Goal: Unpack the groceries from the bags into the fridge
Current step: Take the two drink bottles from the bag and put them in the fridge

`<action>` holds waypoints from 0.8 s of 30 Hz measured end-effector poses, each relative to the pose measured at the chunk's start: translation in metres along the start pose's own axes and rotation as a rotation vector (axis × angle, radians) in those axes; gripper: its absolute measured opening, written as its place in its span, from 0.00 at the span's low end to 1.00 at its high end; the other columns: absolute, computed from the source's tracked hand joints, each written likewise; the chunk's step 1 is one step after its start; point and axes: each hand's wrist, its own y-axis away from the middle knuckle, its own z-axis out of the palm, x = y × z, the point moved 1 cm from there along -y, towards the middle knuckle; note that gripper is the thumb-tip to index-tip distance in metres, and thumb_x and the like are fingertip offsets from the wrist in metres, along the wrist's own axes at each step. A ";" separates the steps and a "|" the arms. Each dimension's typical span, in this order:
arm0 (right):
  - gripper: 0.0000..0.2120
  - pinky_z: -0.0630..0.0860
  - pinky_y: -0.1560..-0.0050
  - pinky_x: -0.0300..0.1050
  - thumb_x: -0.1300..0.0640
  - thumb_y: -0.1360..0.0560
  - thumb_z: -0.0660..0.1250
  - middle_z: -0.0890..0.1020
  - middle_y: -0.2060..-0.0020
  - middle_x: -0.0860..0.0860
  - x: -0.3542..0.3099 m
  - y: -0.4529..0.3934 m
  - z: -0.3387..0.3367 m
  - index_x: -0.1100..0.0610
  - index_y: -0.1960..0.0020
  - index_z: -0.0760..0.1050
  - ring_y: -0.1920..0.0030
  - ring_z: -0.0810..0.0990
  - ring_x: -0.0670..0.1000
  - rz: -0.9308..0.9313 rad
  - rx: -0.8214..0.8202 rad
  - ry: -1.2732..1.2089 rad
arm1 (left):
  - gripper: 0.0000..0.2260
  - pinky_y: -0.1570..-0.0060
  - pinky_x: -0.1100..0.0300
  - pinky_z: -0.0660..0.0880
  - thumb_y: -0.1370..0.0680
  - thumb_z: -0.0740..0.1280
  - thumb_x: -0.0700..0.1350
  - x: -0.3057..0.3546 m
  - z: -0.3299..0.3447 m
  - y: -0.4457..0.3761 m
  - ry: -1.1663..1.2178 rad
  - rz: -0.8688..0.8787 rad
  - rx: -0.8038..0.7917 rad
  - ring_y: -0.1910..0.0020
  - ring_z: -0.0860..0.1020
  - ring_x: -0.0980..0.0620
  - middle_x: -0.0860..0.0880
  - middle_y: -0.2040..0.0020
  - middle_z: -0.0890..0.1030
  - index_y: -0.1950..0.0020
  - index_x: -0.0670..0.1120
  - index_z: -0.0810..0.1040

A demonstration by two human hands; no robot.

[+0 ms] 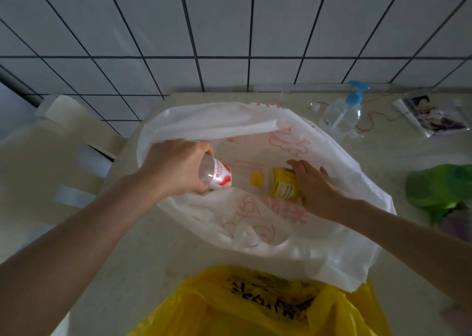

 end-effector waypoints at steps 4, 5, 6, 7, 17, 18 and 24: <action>0.32 0.72 0.44 0.48 0.64 0.34 0.73 0.72 0.41 0.49 -0.002 0.023 0.011 0.52 0.34 0.66 0.47 0.74 0.50 -0.219 0.177 -0.176 | 0.31 0.56 0.58 0.73 0.39 0.76 0.61 0.018 -0.004 0.006 -0.018 0.065 0.072 0.50 0.77 0.48 0.52 0.50 0.81 0.38 0.57 0.74; 0.33 0.71 0.50 0.41 0.62 0.36 0.76 0.74 0.43 0.48 -0.003 0.028 0.013 0.51 0.36 0.67 0.49 0.74 0.48 -0.227 0.203 -0.242 | 0.32 0.55 0.57 0.72 0.38 0.76 0.62 0.024 -0.004 0.007 -0.009 0.088 0.100 0.48 0.76 0.48 0.51 0.49 0.81 0.37 0.56 0.74; 0.34 0.69 0.53 0.36 0.60 0.38 0.79 0.75 0.43 0.47 -0.006 0.032 0.015 0.50 0.37 0.68 0.50 0.74 0.46 -0.225 0.234 -0.303 | 0.34 0.54 0.57 0.71 0.38 0.76 0.63 0.029 -0.002 0.008 0.014 0.114 0.134 0.48 0.76 0.48 0.51 0.48 0.81 0.35 0.56 0.73; 0.34 0.67 0.55 0.31 0.58 0.39 0.80 0.76 0.44 0.47 -0.008 0.036 0.017 0.49 0.37 0.68 0.51 0.74 0.46 -0.211 0.270 -0.348 | 0.35 0.54 0.57 0.70 0.38 0.76 0.62 0.034 0.000 0.009 0.054 0.141 0.170 0.48 0.75 0.48 0.52 0.47 0.81 0.33 0.55 0.72; 0.33 0.69 0.58 0.32 0.61 0.41 0.81 0.78 0.53 0.42 -0.009 0.052 0.026 0.54 0.40 0.72 0.55 0.76 0.45 0.001 0.463 -0.609 | 0.30 0.50 0.61 0.73 0.37 0.81 0.43 0.067 0.068 -0.005 1.057 0.092 0.318 0.51 0.78 0.57 0.58 0.51 0.79 0.41 0.56 0.71; 0.33 0.68 0.58 0.27 0.61 0.41 0.81 0.78 0.54 0.41 -0.008 0.053 0.026 0.54 0.40 0.72 0.56 0.75 0.42 0.007 0.469 -0.632 | 0.32 0.48 0.60 0.74 0.37 0.80 0.42 0.069 0.074 -0.009 1.081 0.086 0.321 0.49 0.78 0.57 0.57 0.50 0.78 0.40 0.57 0.70; 0.35 0.72 0.54 0.31 0.58 0.41 0.82 0.78 0.50 0.39 -0.003 0.063 0.027 0.41 0.43 0.66 0.51 0.77 0.38 0.041 0.465 -0.770 | 0.37 0.49 0.61 0.77 0.36 0.80 0.41 0.059 0.113 -0.015 1.159 -0.030 0.137 0.50 0.77 0.59 0.56 0.50 0.76 0.35 0.55 0.64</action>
